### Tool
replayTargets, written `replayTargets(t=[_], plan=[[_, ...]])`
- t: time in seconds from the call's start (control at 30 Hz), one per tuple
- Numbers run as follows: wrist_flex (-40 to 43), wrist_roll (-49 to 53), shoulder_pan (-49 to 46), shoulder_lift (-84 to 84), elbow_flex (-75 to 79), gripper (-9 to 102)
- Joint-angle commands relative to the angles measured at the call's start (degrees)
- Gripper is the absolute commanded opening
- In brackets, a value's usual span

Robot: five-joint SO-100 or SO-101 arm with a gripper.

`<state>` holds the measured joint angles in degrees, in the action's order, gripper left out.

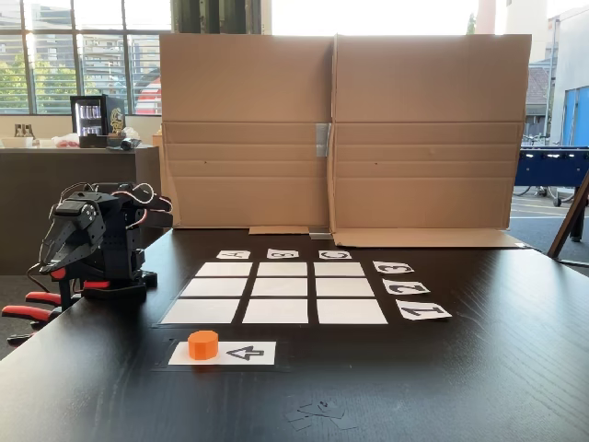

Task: Pick up the round, orange token and place it in the grid on square B1.

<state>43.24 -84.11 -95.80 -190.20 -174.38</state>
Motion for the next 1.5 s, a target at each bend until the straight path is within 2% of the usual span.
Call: replayTargets(t=[0.0,1.47], plan=[[-0.2,-0.4,0.2,-0.4,0.3,-1],[-0.3,-0.3,1.8,1.2,1.3,-1]])
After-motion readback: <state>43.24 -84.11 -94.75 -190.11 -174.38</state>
